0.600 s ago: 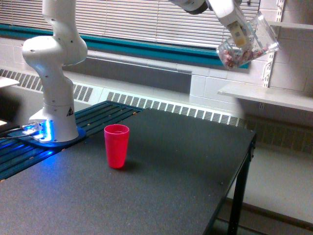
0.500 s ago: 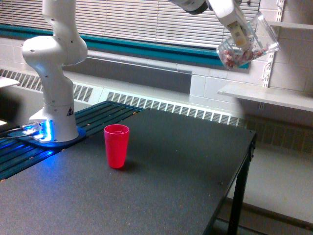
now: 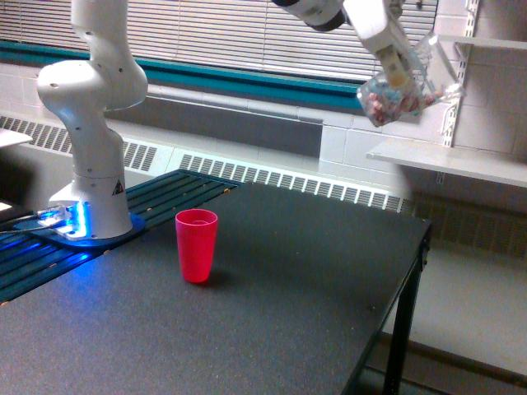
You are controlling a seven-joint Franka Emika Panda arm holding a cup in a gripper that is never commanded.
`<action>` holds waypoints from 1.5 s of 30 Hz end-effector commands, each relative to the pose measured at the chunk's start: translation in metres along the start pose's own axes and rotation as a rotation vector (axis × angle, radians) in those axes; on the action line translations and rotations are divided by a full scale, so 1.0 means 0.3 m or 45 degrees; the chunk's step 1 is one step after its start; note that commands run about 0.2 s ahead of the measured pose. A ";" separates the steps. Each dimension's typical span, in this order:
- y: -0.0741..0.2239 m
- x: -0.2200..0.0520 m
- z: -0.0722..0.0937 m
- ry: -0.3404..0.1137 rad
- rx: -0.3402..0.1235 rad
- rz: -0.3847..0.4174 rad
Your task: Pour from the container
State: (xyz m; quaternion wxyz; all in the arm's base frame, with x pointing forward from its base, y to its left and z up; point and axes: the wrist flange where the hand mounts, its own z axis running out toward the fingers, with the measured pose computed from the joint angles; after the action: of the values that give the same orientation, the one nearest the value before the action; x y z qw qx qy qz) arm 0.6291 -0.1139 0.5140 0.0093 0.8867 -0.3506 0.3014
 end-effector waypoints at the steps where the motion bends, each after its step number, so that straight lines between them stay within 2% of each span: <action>1: 0.009 -0.057 0.011 -0.011 -0.003 -0.021; 6: 0.029 -0.127 0.026 -0.043 0.004 -0.054; 8: 0.047 -0.160 0.031 -0.057 -0.011 -0.066; 14: 0.080 -0.233 0.001 -0.065 -0.023 -0.081; 20: 0.145 -0.305 -0.026 -0.081 -0.059 -0.093; 30: 0.237 -0.437 -0.042 -0.117 -0.106 -0.080; 40: 0.285 -0.605 -0.045 -0.187 -0.116 -0.040; 45: 0.323 -0.698 -0.033 -0.240 -0.149 -0.027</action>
State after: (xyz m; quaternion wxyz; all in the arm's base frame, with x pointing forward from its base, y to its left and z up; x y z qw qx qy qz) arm 0.4596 -0.0681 0.4053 0.0357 0.9153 -0.3422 0.2095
